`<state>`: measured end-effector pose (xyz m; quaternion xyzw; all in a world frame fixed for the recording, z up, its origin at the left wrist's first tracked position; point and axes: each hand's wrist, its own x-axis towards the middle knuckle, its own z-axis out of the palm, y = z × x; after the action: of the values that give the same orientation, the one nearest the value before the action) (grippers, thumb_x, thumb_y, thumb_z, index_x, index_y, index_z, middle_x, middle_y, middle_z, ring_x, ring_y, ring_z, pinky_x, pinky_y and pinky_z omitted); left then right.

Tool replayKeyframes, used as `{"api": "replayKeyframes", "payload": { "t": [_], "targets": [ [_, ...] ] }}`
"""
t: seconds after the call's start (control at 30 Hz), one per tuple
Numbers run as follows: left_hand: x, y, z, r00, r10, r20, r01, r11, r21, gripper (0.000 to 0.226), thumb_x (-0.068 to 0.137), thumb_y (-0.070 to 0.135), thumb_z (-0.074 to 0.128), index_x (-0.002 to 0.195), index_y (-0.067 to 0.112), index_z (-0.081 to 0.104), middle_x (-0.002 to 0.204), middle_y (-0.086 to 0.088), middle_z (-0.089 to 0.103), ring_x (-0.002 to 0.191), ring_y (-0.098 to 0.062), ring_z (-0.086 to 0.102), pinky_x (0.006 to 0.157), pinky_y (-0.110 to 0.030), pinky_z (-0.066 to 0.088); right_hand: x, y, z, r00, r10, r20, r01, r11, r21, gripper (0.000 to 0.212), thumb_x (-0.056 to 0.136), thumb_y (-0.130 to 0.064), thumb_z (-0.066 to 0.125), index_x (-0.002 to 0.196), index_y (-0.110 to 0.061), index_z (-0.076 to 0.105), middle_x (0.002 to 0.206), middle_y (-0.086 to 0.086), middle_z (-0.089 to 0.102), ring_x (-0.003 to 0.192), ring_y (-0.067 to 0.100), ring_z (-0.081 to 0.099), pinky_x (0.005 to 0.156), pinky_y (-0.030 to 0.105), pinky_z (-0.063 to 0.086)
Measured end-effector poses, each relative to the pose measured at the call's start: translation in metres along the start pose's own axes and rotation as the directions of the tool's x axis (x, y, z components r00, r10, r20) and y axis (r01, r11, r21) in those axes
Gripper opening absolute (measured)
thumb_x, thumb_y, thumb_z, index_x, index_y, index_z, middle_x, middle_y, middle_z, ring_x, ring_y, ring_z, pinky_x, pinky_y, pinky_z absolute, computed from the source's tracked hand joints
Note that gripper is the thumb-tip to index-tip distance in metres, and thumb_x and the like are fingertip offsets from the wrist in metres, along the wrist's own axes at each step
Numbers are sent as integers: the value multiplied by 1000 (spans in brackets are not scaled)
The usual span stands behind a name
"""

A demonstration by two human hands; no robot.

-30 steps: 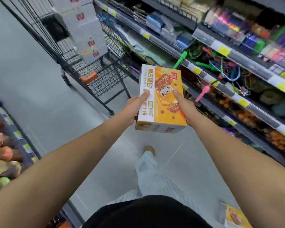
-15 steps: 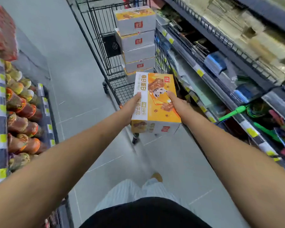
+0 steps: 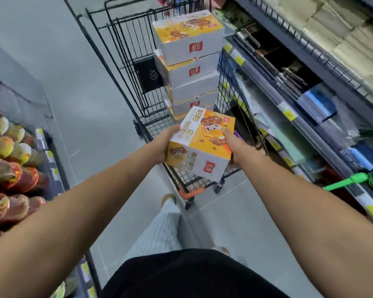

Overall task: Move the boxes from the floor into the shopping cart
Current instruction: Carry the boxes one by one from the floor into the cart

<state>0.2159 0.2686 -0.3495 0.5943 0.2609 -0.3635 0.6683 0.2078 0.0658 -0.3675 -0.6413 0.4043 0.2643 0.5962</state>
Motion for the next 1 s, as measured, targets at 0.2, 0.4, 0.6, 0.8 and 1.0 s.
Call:
{"api": "replayKeyframes", "payload": {
  "t": [0.2, 0.4, 0.6, 0.8, 1.0],
  "targets": [
    [59, 41, -28, 992, -124, -20, 125, 991, 46, 45, 89, 55, 48, 95, 13, 61, 85, -7, 72, 76, -24, 70, 79, -40, 56, 41, -22, 42, 980, 186, -73, -180, 980, 83, 54, 96, -63, 34, 103, -16, 59, 83, 7, 67, 72, 24, 64, 60, 43, 52],
    [121, 35, -30, 928, -372, 5, 370, 925, 86, 70, 81, 53, 65, 137, 17, 41, 132, -10, 48, 127, -31, 41, 110, -61, 22, 106, -23, 57, 932, 298, -209, -264, 949, 174, 72, 86, -71, 42, 124, -11, 52, 118, 13, 62, 96, 32, 65, 57, 49, 58],
    [185, 28, -19, 910, -412, -39, 403, 904, -144, 25, 90, 42, 60, 96, 18, 54, 121, -11, 57, 117, -31, 53, 100, -49, 46, 163, -22, 68, 938, 278, -208, -242, 953, 185, 72, 89, -69, 42, 122, -5, 53, 80, 12, 60, 78, 27, 63, 76, 47, 59],
    [253, 24, -19, 907, -418, -50, 406, 900, -159, 48, 90, 45, 57, 132, 23, 47, 128, -5, 57, 110, -24, 58, 67, -38, 58, 227, -13, 76, 933, 257, -250, -189, 946, 264, 63, 93, -59, 47, 117, -1, 54, 69, 9, 59, 62, 20, 59, 81, 44, 57],
    [308, 7, -29, 908, -419, -14, 416, 904, -95, 29, 94, 46, 50, 91, 20, 61, 85, -3, 60, 81, -18, 55, 62, -27, 44, 276, 17, 85, 964, 238, -121, -166, 890, 425, 59, 88, -63, 53, 108, -8, 60, 112, 23, 67, 97, 34, 67, 84, 53, 57]
  ]
}}
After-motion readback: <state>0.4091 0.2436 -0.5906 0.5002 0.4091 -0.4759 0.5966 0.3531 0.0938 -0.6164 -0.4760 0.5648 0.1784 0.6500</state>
